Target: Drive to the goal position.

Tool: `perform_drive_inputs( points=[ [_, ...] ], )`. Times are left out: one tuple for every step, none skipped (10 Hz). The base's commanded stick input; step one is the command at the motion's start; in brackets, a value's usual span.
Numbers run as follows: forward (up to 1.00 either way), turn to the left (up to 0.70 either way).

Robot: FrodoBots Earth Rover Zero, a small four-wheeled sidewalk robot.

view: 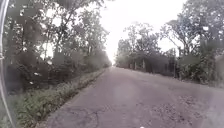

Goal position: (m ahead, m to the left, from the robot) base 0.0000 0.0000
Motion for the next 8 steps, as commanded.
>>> perform_drive_inputs(
  points=[
    [0.10, 0.01],
    [0.10, 0.01],
    [0.10, 0.01],
    [0.10, 0.01],
    [0.10, 0.01],
    [0.10, 0.01],
    [0.10, 0.01],
    [0.10, 0.01]
  ],
)
